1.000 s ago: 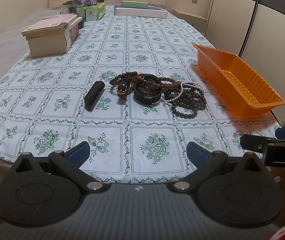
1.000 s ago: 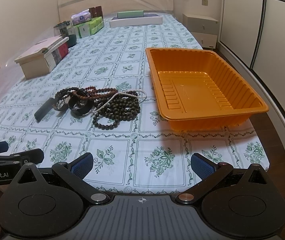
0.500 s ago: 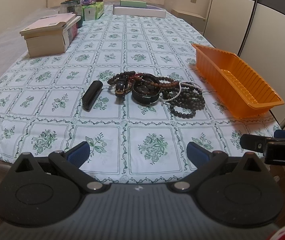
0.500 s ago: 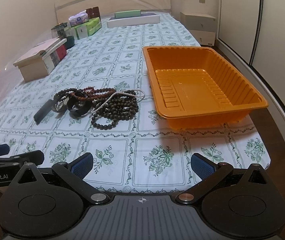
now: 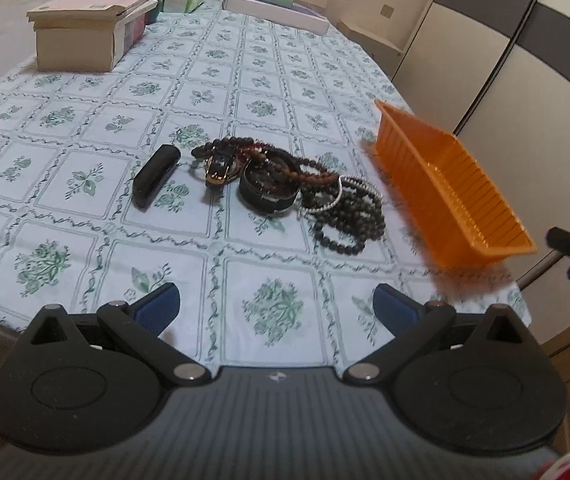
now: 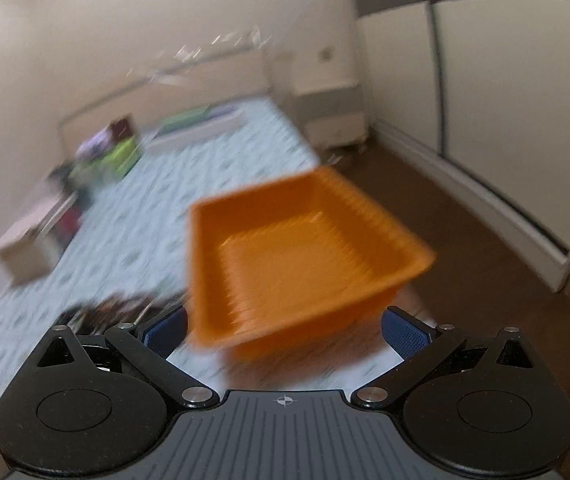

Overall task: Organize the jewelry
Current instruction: 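Grasp the orange tray rim with the right gripper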

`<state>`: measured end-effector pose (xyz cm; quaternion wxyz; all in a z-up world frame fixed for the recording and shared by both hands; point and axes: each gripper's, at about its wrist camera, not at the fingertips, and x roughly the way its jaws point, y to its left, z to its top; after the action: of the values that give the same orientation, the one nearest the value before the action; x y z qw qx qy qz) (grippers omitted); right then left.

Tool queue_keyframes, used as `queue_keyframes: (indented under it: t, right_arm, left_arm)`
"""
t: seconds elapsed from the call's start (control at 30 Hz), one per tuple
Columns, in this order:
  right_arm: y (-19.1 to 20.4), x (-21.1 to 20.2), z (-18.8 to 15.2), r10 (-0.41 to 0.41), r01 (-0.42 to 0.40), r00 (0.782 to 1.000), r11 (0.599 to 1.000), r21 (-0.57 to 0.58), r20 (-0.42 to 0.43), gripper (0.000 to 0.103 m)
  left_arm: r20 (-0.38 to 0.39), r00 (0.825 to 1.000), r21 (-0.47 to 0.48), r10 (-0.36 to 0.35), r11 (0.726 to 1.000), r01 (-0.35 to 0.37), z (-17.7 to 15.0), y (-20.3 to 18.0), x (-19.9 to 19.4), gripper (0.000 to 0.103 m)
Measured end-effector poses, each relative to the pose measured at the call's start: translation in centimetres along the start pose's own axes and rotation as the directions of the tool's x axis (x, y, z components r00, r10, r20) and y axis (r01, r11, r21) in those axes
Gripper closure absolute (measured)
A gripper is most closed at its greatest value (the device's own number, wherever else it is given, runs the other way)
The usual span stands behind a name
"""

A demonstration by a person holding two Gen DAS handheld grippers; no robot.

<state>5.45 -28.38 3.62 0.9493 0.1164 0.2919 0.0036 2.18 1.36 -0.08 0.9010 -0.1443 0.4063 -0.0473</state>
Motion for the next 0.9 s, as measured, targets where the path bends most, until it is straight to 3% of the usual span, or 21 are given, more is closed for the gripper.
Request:
queue_keyframes:
  t: [0.23,0.3,0.43,0.5,0.63,0.7,0.9]
  right_arm:
    - [-7.6,3.4,4.1,-0.045,0.042,0.999,0.995,0.087,0.03,0.002]
    - [-9.0,4.9,4.8,-0.033,0.032,0.999,0.995,0.095,0.009,0.019]
    - [-10.9,8.2,5.1,0.029,-0.025,0.998,0.996,0.083,-0.049,0.027]
    - [-11.6,9.6,4.9,0.063,-0.056,0.994,0.995,0.085,-0.085,0.038]
    - [-12.5,11.5,4.2,0.086,-0.076,0.988,0.994,0.079,-0.132,0.048]
    - [-12.8,12.2,3.9,0.102,-0.09,0.983,0.992,0.082,-0.154,0.06]
    - [-12.8,13.7,3.4,0.133,-0.118,0.972,0.989,0.084,-0.195,0.081]
  left_arm:
    - [0.006,1.0,-0.025,0.002,1.0,-0.002,0.9,0.2,0.7,0.001]
    - [0.015,1.0,-0.024,0.006,1.0,-0.005,1.1,0.2,0.9,0.001]
    - [0.022,1.0,-0.013,0.015,1.0,-0.015,1.2,0.0,1.6,0.002]
    - [0.028,0.999,-0.01,0.022,1.0,-0.022,1.2,-0.2,1.9,0.005]
    - [0.031,0.999,0.014,0.011,1.0,-0.011,1.3,-0.6,2.7,0.008]
    - [0.033,0.999,0.026,0.011,1.0,-0.012,1.4,-0.9,3.1,0.008]
    - [0.046,0.999,0.06,0.017,0.998,-0.02,1.7,-1.5,3.7,0.009]
